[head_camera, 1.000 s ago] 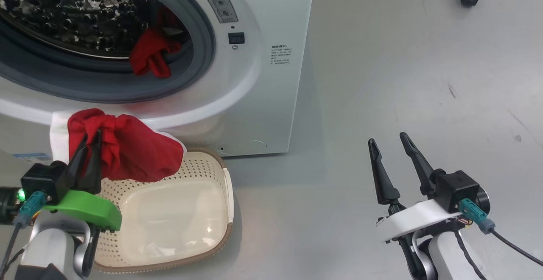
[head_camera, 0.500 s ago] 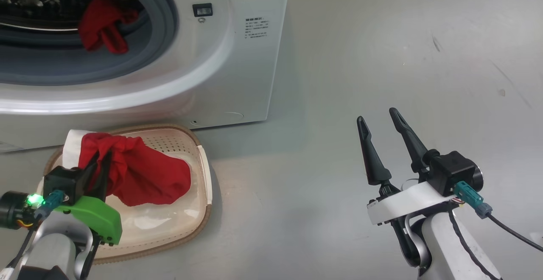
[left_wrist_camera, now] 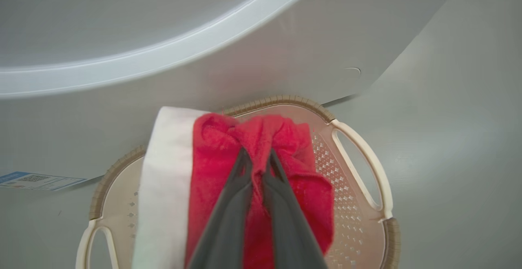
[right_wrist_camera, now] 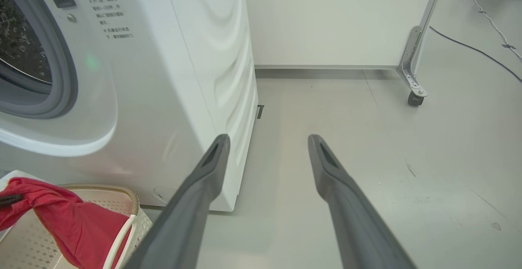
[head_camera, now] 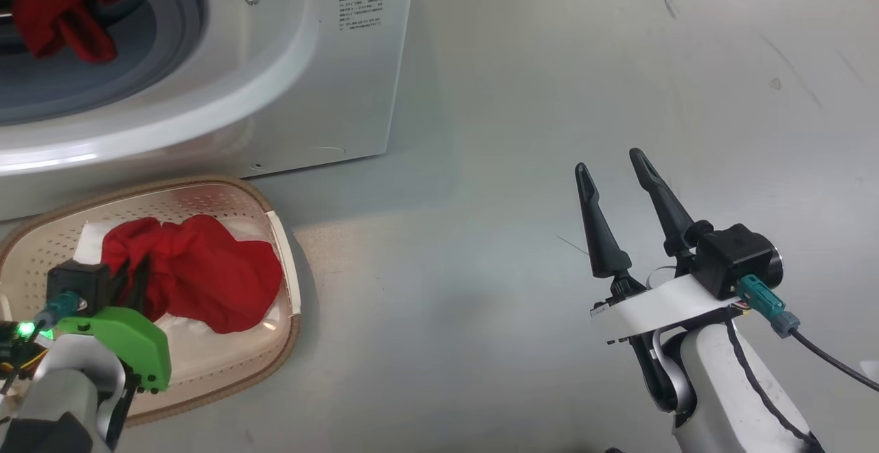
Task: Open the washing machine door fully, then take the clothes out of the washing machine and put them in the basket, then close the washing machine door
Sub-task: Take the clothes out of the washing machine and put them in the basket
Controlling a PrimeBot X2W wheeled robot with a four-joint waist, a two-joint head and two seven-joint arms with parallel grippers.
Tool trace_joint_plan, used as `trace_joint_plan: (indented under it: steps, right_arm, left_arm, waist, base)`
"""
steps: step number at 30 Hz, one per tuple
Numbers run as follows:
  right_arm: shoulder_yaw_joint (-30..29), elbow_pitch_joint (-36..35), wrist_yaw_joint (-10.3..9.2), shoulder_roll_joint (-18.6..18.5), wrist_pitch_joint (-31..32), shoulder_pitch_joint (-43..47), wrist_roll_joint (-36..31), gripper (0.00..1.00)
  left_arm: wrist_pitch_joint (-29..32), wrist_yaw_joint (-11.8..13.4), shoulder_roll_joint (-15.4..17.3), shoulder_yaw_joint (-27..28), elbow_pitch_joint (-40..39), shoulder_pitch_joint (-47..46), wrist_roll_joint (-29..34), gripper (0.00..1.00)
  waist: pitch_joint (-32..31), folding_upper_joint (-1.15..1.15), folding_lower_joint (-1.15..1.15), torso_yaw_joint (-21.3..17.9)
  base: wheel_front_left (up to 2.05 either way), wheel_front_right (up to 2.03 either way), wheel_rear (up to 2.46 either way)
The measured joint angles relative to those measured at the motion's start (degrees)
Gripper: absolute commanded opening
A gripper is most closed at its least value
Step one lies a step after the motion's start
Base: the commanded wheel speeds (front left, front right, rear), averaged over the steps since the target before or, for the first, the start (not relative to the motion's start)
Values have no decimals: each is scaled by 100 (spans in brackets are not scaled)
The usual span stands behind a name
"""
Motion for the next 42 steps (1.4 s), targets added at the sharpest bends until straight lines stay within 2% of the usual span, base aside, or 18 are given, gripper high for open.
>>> trace_joint_plan:
  steps: [9, 16, 20, 21, 22, 23, 37, 42]
  right_arm:
    - [-5, -36, -99, 19, 0, -88, -58, 100]
    - [20, -33, -101, 21, 0, -175, -100, 100]
    - [1, -14, -152, 19, 0, -185, -108, 100]
    - [16, -10, -152, 19, 0, -185, -108, 100]
    - [32, -9, -152, 21, 0, -185, -108, 100]
    - [44, -7, -152, 22, 0, -185, -108, 100]
    - [44, 118, -192, 20, 0, -191, -98, 100]
    - [-21, 159, -192, 21, 0, -191, -88, 100]
  left_arm:
    - [101, 13, 64, 376, 879, -188, -282, 0]
    - [99, 35, 23, 450, 1348, -315, -371, 0]
    - [43, 34, -107, 381, 1513, -475, -371, 0]
    - [41, 34, -126, 381, 1539, -497, -371, 23]
    - [40, 34, -127, 379, 1563, -510, -371, 91]
    - [32, 27, -127, 378, 1595, -518, -372, 100]
    - [-334, 2, -178, 297, 2085, -639, -430, 100]
    - [-591, 1, -287, 190, 2102, -677, -428, 100]
  waist:
    - [269, 0, 0, -81]
    - [277, 0, 0, -49]
    - [238, 0, 0, -11]
    - [225, 0, 0, -1]
    - [216, 0, 0, 8]
    - [208, 0, 0, 15]
    - [-40, 0, 0, 101]
    - [-218, 0, 0, 168]
  base:
    - [0, 0, 0]
    - [0, 0, 0]
    - [0, 0, 0]
    - [0, 0, 0]
    - [0, 0, 0]
    - [0, 0, 0]
    - [0, 0, 0]
    - [0, 0, 0]
